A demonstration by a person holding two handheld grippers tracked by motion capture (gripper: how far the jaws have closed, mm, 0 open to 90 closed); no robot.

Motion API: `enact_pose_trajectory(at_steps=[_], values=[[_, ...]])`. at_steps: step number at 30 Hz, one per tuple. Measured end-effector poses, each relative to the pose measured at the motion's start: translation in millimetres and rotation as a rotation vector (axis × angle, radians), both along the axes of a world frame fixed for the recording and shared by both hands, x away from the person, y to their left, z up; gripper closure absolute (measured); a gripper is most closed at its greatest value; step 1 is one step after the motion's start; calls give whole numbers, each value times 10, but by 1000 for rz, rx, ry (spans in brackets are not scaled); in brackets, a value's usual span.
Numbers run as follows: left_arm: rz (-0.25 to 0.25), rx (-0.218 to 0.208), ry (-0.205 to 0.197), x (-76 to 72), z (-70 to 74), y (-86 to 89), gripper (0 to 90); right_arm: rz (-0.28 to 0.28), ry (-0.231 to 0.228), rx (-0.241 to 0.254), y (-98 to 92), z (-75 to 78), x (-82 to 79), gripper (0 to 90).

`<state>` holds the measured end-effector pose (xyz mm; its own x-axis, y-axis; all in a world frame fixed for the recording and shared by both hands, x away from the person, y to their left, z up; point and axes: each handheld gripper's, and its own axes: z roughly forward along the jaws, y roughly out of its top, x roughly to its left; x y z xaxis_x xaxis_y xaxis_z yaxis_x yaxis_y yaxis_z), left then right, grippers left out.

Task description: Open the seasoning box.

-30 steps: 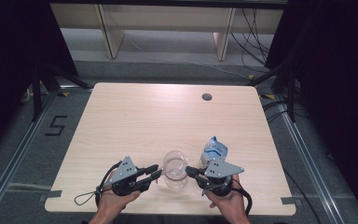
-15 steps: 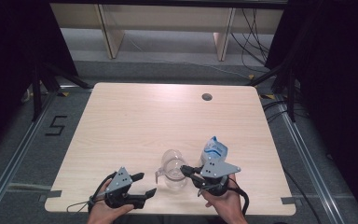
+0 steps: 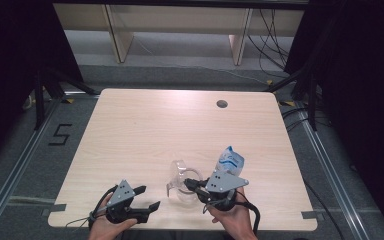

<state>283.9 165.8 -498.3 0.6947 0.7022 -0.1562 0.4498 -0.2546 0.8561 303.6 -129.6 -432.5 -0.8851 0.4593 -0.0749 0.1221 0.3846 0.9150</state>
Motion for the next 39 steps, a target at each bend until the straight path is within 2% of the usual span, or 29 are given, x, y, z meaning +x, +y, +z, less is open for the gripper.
enact_pose_trajectory(at_steps=[3,9,11,12,19,27,28,29,30,31,34,35,36,37,39], values=[[-1,5,-5,-6,-9,-1,258,-2,-9,13,39,2,-6,875],[-2,13,-7,-10,-13,-11,262,21,7,2,122,5,-27,871],[-6,15,-14,-4,-10,-9,264,29,-3,5,154,-11,-27,871],[2,6,-9,-8,-15,-12,263,42,2,-4,153,-8,-24,871],[7,3,-6,-17,-14,-15,259,41,-8,0,157,-10,-39,864],[2,9,-6,-16,-18,-16,257,0,-4,12,-58,8,-59,814],[1,13,-6,-16,-18,-17,257,-4,-33,10,-100,6,-50,796],[-8,22,-14,-10,-15,-11,257,-20,-10,16,-143,1,-66,776],[-9,22,-15,-9,-15,-10,256,-25,-4,18,-192,-3,-72,758],[-6,19,-14,-9,-15,-11,256,-34,-18,25,-241,-9,-75,730],[2,8,-9,-11,-16,-12,254,-75,18,39,-389,-32,-134,658],[9,3,0,-13,-20,-16,254,-75,5,40,-437,-43,-131,621],[-2,27,-11,-4,-15,0,253,-96,9,42,-483,-60,-159,606],[10,13,2,-12,-23,-14,253,-105,-2,41,-508,-72,-172,592],[6,15,0,-16,-23,-16,253,-124,-1,42,-580,-88,-225,555]])
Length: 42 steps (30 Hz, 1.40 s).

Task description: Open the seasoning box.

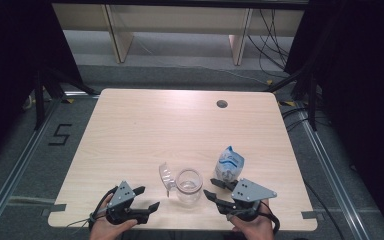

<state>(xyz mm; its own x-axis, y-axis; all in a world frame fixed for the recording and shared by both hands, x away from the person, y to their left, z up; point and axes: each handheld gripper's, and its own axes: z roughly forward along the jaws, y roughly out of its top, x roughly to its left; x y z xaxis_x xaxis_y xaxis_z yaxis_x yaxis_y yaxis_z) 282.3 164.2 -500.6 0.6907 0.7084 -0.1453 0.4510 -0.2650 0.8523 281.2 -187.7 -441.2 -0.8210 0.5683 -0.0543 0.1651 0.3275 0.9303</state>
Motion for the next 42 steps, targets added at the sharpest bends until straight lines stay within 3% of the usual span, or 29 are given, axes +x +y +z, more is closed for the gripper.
enact_pose_trajectory(at_steps=[5,9,11,14,15,16,17,18,22,23,25,27,30,31,32,34,35,37,38,39,42], values=[[5,-1,3,4,-9,1,253,-42,-31,6,-171,0,-147,502],[5,-9,6,7,-12,1,250,-96,0,26,-313,-27,-184,451],[5,-4,7,5,-16,-1,248,-123,-13,30,-394,-55,-173,430],[-16,11,-1,13,-16,4,242,-152,28,37,-464,-89,-169,396],[-8,13,4,7,-15,-1,240,-160,-12,22,-493,-93,-149,387],[0,8,8,1,-18,-10,237,-175,28,35,-501,-102,-162,369],[0,-3,7,0,-22,-17,234,-185,-4,40,-519,-118,-129,346],[7,-6,12,-5,-25,-20,231,-198,17,36,-530,-116,-139,325],[16,-5,16,-19,-23,-24,222,-236,21,39,-613,-158,-63,250],[19,-23,17,-18,-28,-31,221,-252,33,58,-616,-174,-58,237],[23,-25,22,-22,-23,-27,216,-242,13,56,-649,-196,-4,211],[36,-31,24,-27,-28,-33,215,-264,38,65,-648,-209,-2,191],[37,-30,28,-37,-33,-37,215,-277,38,55,-651,-243,43,178],[39,-30,27,-41,-31,-38,214,-259,43,63,-644,-255,69,174],[43,-33,26,-47,-30,-42,214,-283,36,54,-641,-254,65,171],[41,-30,21,-53,-27,-49,214,-269,40,47,-637,-268,98,170],[39,-30,22,-55,-29,-52,213,-288,52,32,-635,-269,90,170],[36,-32,26,-63,-30,-60,214,-264,34,27,-648,-297,153,167],[38,-34,25,-66,-31,-67,212,-284,55,36,-646,-299,149,167],[33,-30,19,-60,-29,-69,211,-275,35,26,-659,-305,178,166],[47,-46,26,-50,-16,-108,211,-261,41,33,-660,-320,234,165]])
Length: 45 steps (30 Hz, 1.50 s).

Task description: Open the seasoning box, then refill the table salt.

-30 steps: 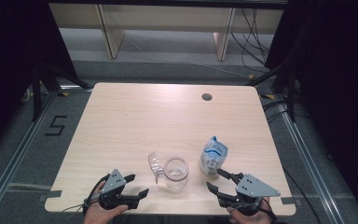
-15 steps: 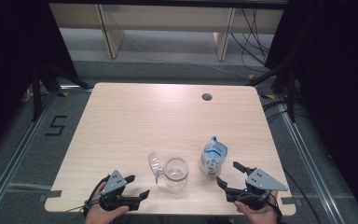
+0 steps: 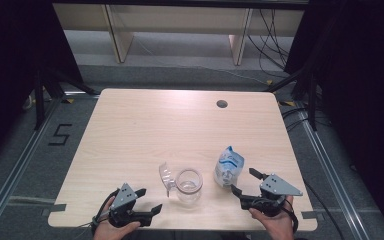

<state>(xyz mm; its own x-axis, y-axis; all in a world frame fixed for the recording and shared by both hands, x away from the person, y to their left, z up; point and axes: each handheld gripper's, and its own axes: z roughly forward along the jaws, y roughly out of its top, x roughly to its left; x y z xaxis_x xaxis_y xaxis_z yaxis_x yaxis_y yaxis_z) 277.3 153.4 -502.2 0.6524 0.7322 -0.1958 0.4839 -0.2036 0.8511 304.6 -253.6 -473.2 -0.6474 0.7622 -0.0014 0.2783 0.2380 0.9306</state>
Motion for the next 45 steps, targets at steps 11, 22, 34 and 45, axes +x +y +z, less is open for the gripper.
enact_pose_trajectory(at_steps=[11,22,34,45], values=[[-6,11,3,-4,-5,6,208,-2,13,11,65,-45,89,165],[-10,11,1,4,-3,10,207,22,-1,24,87,-122,214,164],[-19,5,2,15,-17,12,207,18,-5,-1,161,-170,248,163],[-23,15,-4,5,-21,26,208,5,3,-2,205,-203,287,167]])
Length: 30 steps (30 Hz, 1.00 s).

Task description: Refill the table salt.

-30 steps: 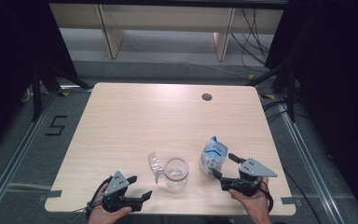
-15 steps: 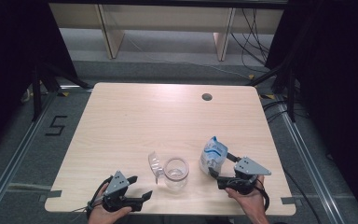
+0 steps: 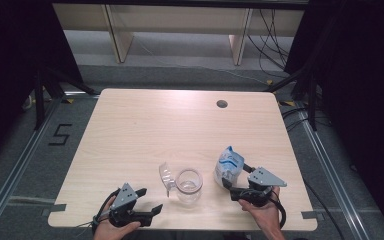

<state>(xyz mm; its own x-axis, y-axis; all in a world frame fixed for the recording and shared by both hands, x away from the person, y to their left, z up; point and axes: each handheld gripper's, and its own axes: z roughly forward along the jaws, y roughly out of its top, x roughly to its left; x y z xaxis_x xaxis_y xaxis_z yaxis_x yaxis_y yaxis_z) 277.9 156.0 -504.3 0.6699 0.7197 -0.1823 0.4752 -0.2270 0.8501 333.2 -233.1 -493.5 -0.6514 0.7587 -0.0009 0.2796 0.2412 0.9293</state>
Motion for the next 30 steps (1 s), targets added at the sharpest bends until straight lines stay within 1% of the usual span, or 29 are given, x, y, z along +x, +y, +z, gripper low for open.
enact_pose_trajectory(at_steps=[1,2,3,5,6,7,8,9,10,11,12,14,15,16,17,18,19,20,21,22,23,24,25,26,27,28,29,30], values=[[-11,10,-8,1,4,5,208,-3,10,5,10,-3,-5,168],[3,-5,1,-6,-1,-8,208,-5,7,3,15,-6,-2,168],[-1,1,-1,-5,1,-5,208,3,1,-7,22,-9,6,168],[4,8,-1,-12,5,-5,208,5,3,0,50,-26,22,167],[4,-1,-3,-8,-1,-8,209,-9,5,-5,56,-29,19,167],[8,5,-1,-11,4,-6,208,-6,-12,-10,73,-44,42,167],[2,0,-3,-5,0,-4,209,3,-5,-16,71,-42,48,167],[7,3,0,-10,4,-6,209,-6,3,3,90,-54,50,169],[7,3,-1,-11,4,-6,209,-10,-13,-3,88,-55,63,177],[6,3,-1,-12,4,-7,209,-10,-1,2,97,-59,62,178],[6,4,-1,-10,3,-7,209,-3,-6,1,102,-63,72,177],[5,-1,-2,-7,0,-8,209,-18,2,6,114,-68,76,177],[4,0,-1,-9,2,-7,209,-9,-3,8,120,-79,93,177],[3,7,-1,-12,6,-3,209,1,2,-1,126,-82,101,177],[2,9,-2,-12,7,-1,209,-11,5,7,133,-88,100,177],[4,1,-3,-14,5,-6,209,-4,2,16,140,-96,114,177],[3,2,-3,-15,6,-5,209,-6,5,21,144,-100,119,178],[3,2,-3,-16,5,-4,209,3,2,11,148,-101,129,179],[1,8,-3,-18,6,0,209,-12,-14,4,152,-104,130,181],[1,7,-3,-19,6,1,210,-11,4,8,167,-108,127,181],[-5,2,-3,-15,4,3,210,-2,-7,8,173,-117,141,181],[-4,2,-4,-15,5,4,210,-19,3,30,202,-134,131,181],[-2,0,-6,-15,4,5,210,-14,15,5,190,-127,134,181],[-1,-1,-5,-15,3,6,210,6,-19,11,203,-147,163,183],[3,-2,-3,-18,3,5,210,-10,7,9,226,-147,139,187],[4,-1,-3,-19,4,6,210,-1,-8,-8,228,-149,155,188],[0,-1,-5,-16,4,7,210,0,-27,-13,239,-157,165,189],[0,-1,-5,-16,3,6,210,7,-27,-21,248,-156,166,191]])
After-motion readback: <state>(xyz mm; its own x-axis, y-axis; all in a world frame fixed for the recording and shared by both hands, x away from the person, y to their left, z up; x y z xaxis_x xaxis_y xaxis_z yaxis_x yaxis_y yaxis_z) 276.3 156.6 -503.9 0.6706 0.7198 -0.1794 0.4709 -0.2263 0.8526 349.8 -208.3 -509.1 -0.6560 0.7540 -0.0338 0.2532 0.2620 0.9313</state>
